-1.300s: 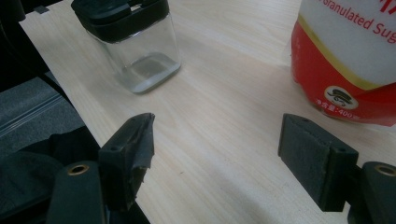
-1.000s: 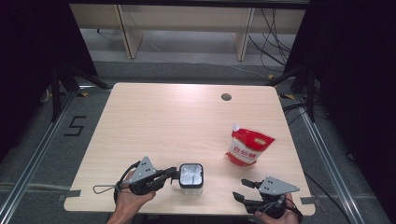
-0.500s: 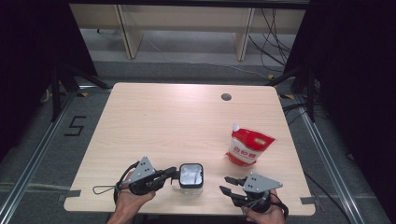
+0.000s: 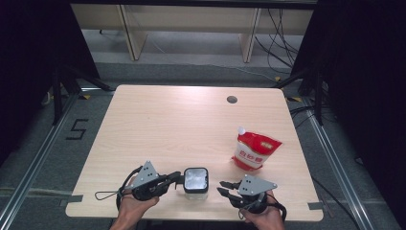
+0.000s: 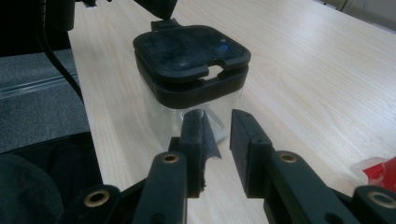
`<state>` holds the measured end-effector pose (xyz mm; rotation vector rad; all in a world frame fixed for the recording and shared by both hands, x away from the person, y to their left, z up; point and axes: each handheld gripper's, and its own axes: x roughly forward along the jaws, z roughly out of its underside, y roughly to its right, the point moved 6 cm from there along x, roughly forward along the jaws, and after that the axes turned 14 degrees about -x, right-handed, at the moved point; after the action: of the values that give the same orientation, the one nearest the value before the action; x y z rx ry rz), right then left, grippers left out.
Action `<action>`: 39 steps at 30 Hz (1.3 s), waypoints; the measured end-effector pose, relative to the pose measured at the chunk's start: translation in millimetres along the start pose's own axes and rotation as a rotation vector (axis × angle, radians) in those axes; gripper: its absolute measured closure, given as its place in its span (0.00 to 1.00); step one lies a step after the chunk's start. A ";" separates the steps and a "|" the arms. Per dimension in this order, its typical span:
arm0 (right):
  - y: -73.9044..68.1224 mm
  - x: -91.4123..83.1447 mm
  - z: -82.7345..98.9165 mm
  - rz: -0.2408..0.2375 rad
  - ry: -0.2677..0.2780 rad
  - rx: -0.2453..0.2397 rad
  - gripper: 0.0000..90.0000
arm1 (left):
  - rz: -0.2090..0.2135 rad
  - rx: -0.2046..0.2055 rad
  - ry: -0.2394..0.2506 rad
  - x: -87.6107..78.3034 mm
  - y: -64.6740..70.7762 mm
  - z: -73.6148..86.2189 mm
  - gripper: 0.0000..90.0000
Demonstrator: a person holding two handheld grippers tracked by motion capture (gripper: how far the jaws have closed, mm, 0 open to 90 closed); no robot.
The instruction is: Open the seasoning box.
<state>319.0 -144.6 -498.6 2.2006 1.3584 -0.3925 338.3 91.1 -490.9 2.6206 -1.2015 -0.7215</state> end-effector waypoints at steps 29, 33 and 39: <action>1.5 24.3 -19.3 -0.019 0.011 -0.083 0.94 | 0.030 0.006 0.003 -0.7 -4.1 0.3 0.98; 0.4 24.8 -19.3 -0.020 0.004 -0.078 0.94 | 0.049 0.010 -0.012 -4.0 -4.1 0.7 0.86; 2.5 24.6 -21.8 -0.030 0.018 -0.082 0.94 | 0.098 0.040 -0.064 -15.7 -14.7 7.2 0.67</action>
<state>331.9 -115.0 -492.2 2.1243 1.3932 -0.3232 335.8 112.9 -496.6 2.5673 -1.3648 -0.7758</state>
